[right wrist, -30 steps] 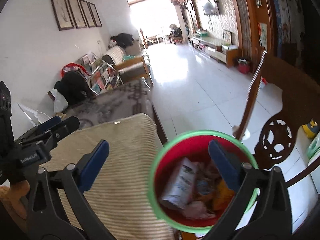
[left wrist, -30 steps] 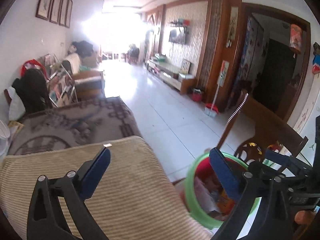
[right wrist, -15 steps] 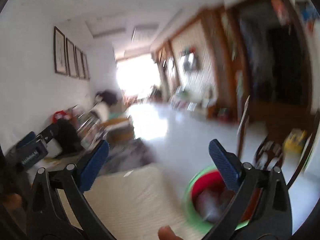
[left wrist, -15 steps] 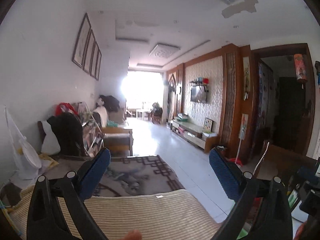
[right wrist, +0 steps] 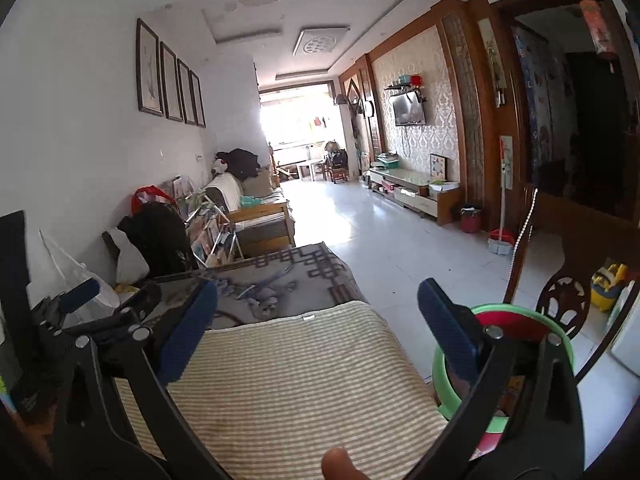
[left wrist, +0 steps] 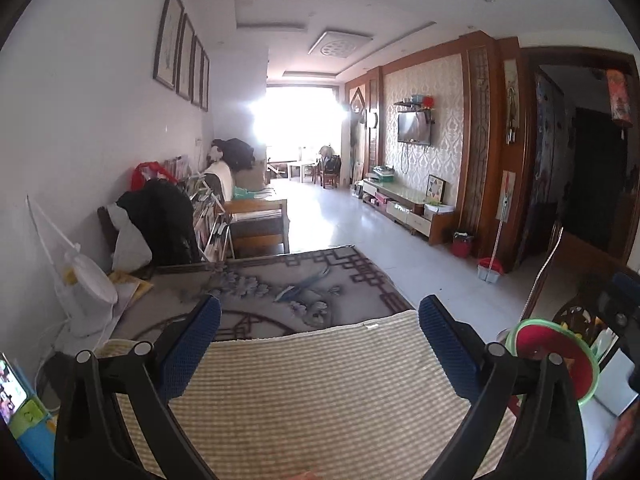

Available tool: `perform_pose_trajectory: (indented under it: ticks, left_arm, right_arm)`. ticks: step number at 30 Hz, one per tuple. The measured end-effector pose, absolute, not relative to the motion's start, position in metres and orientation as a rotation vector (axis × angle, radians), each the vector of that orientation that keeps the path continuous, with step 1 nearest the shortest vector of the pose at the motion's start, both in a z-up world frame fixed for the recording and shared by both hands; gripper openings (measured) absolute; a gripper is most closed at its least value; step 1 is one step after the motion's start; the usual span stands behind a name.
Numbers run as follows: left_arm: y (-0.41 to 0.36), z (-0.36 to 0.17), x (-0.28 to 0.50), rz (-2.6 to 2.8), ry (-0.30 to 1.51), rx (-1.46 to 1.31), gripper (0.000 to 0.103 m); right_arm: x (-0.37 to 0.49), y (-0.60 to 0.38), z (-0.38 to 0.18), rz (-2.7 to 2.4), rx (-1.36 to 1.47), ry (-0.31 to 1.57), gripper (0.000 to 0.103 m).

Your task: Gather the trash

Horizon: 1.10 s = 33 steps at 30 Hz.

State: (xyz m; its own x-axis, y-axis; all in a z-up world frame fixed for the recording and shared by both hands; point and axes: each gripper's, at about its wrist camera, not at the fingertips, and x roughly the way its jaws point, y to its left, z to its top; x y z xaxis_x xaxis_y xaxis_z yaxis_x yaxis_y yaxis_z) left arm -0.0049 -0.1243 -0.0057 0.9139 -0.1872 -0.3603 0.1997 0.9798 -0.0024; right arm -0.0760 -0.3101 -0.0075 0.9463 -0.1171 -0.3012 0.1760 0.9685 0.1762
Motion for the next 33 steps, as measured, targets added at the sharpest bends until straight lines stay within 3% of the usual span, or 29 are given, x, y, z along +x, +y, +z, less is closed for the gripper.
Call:
perform_pose_trajectory:
  ticks: [15, 33]
  left_arm:
    - [-0.076, -0.005, -0.028, -0.12, 0.377, 0.004, 0.095]
    - [-0.089, -0.01, -0.029, -0.172, 0.411, 0.0, 0.095]
  right_arm:
    - [-0.062, -0.279, -0.002, -0.168, 0.16, 0.384, 0.098]
    - [-0.068, -0.278, -0.006, -0.204, 0.122, 0.412, 0.098]
